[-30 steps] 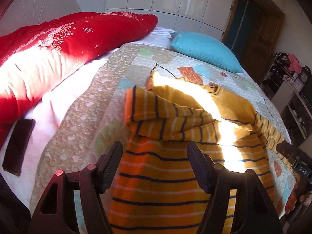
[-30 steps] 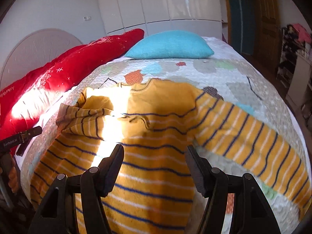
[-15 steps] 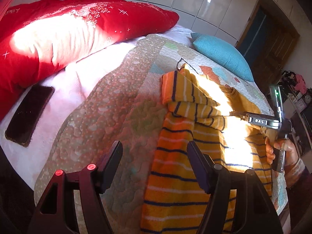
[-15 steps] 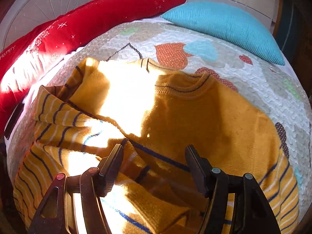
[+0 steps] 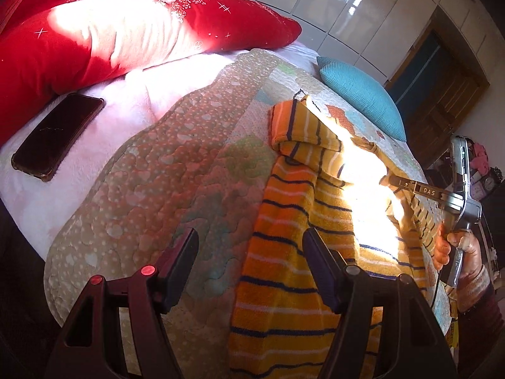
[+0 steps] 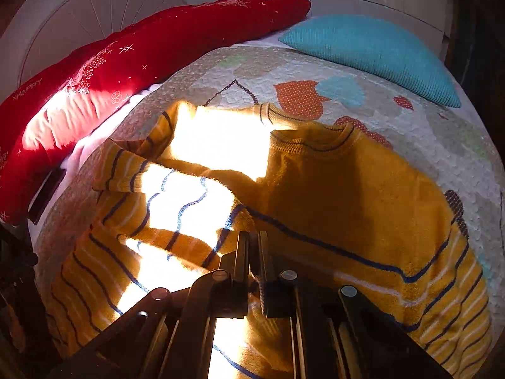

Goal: Fold small clothes
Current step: 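Grasp the side edge of the sweater body with the right gripper, then fold the held side over toward the sweater's center and release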

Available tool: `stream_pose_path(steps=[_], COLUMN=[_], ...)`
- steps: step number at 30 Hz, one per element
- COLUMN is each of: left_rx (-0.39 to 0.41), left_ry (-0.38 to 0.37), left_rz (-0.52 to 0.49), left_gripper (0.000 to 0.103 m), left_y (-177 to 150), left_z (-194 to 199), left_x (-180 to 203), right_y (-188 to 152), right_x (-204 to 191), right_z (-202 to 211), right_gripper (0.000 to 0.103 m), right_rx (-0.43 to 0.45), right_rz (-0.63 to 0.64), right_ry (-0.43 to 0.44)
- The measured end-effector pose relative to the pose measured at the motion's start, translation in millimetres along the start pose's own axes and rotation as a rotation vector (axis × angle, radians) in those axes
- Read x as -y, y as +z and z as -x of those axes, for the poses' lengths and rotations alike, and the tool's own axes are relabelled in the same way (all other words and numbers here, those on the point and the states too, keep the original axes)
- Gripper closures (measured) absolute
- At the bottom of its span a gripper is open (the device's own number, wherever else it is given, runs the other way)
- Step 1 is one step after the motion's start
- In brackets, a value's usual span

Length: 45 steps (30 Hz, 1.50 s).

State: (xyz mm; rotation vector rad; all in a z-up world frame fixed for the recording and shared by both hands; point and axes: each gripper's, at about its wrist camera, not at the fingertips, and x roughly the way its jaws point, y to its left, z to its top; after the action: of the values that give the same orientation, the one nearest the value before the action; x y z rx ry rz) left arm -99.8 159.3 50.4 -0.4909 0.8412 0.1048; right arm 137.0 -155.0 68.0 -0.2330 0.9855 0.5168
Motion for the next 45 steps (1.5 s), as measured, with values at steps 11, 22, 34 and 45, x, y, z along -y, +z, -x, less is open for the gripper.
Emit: stream_pose_path(steps=[11,22,34,45], left_rx=[0.021,0.017,0.009,0.005], left_ry=[-0.036,-0.009,0.002,0.007], left_rz=[0.031,-0.003,-0.035,-0.073], left_gripper=[0.035,0.033,0.033,0.033], left_y=[-7.0,-16.3,-31.4,-33.3], left_z=[10.4,11.4,15.8,16.3], left_x=[-2.7,-11.6,-9.7,6.7], right_y=[-0.9,-117.7,-91.2,-82.7], right_x=[-58.0,-43.9,66.7,30.4], right_z=[114.1,67.8,72.0,61.9], right_gripper=[0.097,0.074,0.041,0.092], right_rx=[0.344,-0.005,0.066,0.042], right_rz=[0.270,0.313,-0.296,-0.069], right_ry=[-0.390,-0.318,-0.169,-0.277])
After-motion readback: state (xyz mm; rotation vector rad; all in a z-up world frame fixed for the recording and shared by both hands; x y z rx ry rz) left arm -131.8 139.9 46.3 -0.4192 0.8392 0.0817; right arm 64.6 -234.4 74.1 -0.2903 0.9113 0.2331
